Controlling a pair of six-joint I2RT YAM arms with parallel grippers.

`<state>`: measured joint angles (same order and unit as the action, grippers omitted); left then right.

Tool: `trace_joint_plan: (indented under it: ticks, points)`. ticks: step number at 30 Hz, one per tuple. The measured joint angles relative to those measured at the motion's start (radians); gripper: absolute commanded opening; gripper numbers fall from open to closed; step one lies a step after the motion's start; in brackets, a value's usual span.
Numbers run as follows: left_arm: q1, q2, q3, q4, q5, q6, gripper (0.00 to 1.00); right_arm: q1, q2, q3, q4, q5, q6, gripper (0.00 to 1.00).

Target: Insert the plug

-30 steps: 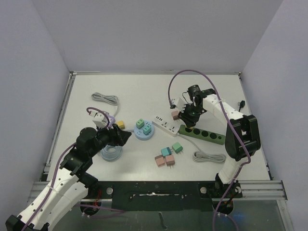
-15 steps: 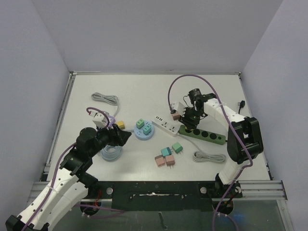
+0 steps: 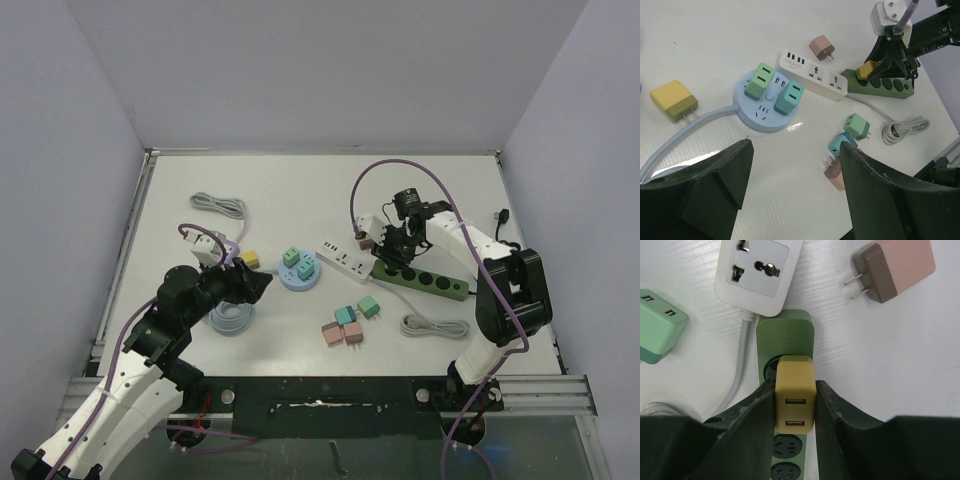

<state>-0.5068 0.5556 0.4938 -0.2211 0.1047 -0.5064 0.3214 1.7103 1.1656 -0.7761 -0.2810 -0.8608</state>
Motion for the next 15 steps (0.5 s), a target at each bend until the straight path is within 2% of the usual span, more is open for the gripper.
trace_joint_plan:
  ticks: [5,11,13,15]
  points:
    - [0.000,0.000,0.000,0.000,0.000,0.005,0.68,0.000,0.008,0.006,-0.004,-0.002,0.001,0.00]
    - [0.000,0.001,0.000,0.000,0.000,0.007,0.68,0.010,-0.016,0.018,-0.010,0.007,0.001,0.31]
    - [0.000,0.005,0.000,0.000,0.000,0.010,0.68,0.009,-0.018,0.022,-0.015,0.003,0.000,0.39]
    - [0.000,0.012,0.000,0.000,0.000,0.011,0.68,0.009,-0.021,0.022,-0.020,0.003,-0.002,0.43]
